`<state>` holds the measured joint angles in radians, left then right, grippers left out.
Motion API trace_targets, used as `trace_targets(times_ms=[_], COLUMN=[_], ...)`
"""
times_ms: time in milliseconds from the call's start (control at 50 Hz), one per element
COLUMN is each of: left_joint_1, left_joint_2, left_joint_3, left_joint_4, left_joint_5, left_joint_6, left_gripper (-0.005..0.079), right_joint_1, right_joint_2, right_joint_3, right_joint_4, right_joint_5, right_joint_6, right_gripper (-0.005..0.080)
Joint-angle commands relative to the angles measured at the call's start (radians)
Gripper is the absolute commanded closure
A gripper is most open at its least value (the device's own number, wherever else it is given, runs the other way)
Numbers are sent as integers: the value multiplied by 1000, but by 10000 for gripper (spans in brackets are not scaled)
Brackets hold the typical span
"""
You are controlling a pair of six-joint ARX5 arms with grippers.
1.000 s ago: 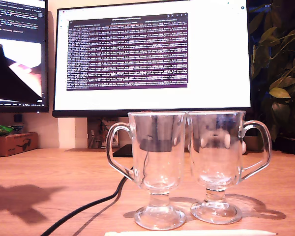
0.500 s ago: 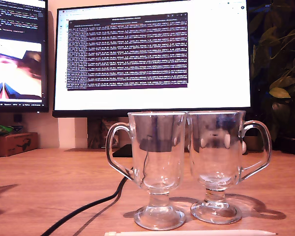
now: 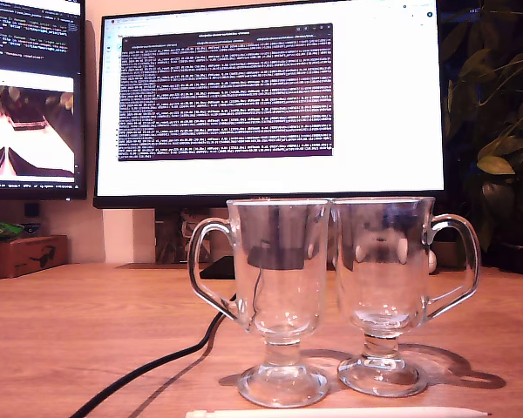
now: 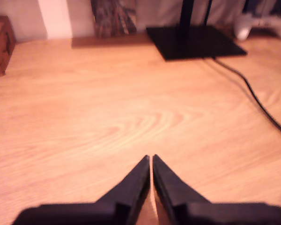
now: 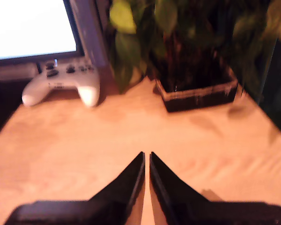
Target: Pick the small glass cups in front of you with each of your hands, and place them behind the white pen
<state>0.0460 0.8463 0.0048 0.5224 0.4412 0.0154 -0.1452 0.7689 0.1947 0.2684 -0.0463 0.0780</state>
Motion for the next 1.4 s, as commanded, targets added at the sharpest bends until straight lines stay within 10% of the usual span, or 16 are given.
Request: trace_targets(times_ms=[0,1380], left_joint_1=[6,4], left_joint_2=[2,-304], left_joint_3=[-31,-31], left_joint_4=[11,-62], left_joint_5=[14,48], left_joint_6=[-5,14], left_gripper=[761,761], right_joint_1=[-3,72], right_joint_2=[-6,-575], right_joint_3=[-29,-190], right_joint_4=[42,-147], right_joint_5=[-3,-143], right_joint_6=[11,-112], right_gripper=[757,757])
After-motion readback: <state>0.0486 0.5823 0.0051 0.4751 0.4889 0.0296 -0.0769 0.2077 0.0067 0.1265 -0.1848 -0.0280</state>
